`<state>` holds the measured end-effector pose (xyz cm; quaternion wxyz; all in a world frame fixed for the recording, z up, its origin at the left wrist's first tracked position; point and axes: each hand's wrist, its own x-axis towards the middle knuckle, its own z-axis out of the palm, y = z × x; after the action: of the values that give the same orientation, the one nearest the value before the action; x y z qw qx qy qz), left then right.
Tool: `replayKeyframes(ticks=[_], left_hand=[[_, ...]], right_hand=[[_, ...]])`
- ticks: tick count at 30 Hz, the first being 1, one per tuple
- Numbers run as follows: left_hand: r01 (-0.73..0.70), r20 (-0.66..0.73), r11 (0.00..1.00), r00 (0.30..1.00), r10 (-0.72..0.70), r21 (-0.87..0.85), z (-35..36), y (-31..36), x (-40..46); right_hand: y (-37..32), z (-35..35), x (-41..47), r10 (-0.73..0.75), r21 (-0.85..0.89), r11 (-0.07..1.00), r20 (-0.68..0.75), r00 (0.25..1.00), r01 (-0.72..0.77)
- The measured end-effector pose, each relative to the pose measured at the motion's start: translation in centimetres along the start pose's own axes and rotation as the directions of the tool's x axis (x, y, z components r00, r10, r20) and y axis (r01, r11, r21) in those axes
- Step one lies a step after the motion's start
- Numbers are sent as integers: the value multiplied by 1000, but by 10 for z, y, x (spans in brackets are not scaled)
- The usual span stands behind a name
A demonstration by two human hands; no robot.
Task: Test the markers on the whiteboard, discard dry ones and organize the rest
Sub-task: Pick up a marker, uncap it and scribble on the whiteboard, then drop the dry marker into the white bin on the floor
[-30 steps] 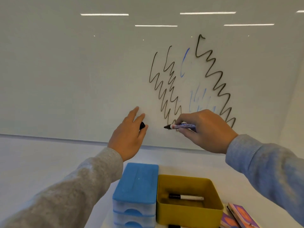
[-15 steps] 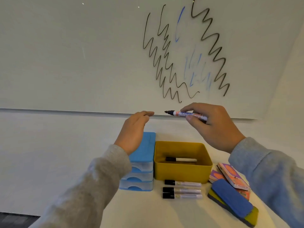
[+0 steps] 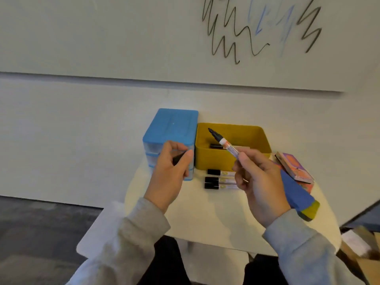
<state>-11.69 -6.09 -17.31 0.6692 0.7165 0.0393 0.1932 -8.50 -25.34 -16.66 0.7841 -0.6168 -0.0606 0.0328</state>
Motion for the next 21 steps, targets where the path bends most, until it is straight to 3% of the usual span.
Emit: replayKeyframes(ticks=[4,7,12,21], left_hand=[[89,155,994,983,-99,67,1,-34,-25],[178,203,984,963,-179,22,-2,-55,-31],[266,198,952,952,-234,-150,-10,-66,-27],[260,184,931,959,-217,-256,-12,-80,-25]], right_hand=[[32,-6,-19,194,160,968,9,981,-193],[48,-12,-23,280,222,934,27,960,-279],[61,-22,-18,298,271,913,64,952,-304],[70,-27,-11,300,366,876,92,949,-313]])
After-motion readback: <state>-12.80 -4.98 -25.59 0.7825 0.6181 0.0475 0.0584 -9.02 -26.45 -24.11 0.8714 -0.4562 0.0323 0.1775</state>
